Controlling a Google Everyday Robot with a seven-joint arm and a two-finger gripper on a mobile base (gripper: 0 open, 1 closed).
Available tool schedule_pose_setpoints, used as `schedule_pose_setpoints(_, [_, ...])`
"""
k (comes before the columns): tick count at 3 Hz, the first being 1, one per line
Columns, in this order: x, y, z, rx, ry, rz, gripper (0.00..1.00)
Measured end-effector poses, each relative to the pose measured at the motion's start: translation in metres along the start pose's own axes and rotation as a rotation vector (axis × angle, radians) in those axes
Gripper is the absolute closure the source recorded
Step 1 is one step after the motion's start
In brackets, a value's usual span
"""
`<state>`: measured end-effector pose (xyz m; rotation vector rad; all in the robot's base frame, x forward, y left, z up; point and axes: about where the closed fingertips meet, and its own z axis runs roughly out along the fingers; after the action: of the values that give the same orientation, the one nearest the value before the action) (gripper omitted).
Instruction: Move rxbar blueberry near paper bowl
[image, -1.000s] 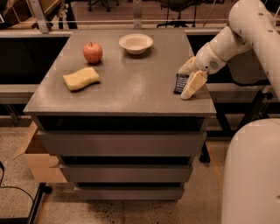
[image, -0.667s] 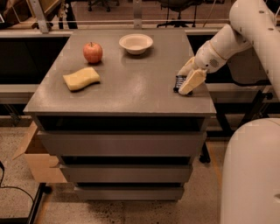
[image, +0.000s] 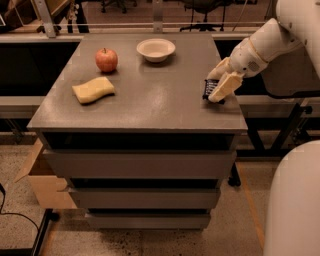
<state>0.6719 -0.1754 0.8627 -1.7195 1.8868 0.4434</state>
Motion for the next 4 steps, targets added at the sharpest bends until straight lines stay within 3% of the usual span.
schedule_pose_setpoints(1, [0.000,0.000,0.000,0.000,0.000,0.000,1.00])
schedule_pose_setpoints(2, [-0.010,-0.022,0.004,0.040,-0.040,-0.042,1.00])
schedule_pose_setpoints(3, [-0.035,-0.061,0.011,0.119,-0.149,-0.123,1.00])
schedule_pose_setpoints(4, [-0.059,-0.092,0.020,0.197,-0.256,-0.159,1.00])
